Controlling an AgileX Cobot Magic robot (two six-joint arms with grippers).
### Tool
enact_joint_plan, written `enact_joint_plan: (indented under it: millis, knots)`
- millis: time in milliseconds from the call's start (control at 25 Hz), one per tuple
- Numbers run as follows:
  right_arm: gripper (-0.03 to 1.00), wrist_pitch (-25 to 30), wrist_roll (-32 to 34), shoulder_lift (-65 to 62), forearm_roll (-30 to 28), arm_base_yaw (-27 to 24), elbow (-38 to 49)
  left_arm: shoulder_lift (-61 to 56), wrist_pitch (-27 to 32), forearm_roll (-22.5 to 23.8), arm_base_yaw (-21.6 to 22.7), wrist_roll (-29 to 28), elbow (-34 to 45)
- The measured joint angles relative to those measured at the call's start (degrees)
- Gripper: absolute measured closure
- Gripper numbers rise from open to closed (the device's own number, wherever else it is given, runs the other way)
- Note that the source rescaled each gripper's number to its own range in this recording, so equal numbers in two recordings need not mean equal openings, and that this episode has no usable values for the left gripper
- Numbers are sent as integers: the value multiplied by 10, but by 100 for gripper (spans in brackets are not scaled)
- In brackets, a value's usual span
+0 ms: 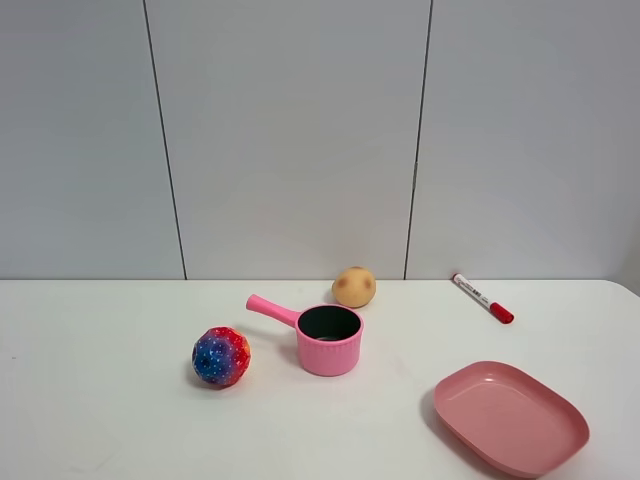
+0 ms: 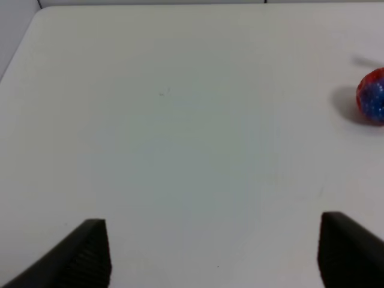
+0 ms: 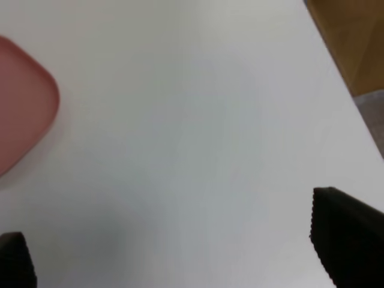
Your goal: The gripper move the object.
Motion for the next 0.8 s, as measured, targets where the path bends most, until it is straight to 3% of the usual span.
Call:
enact_joint_plan:
  millis: [400, 800]
  knots:
    - [8, -19, 0, -142, 29, -5, 27, 0, 0, 0, 0, 0, 0]
    - [9, -20, 2, -164, 29, -59, 28, 0, 0, 0, 0, 0, 0]
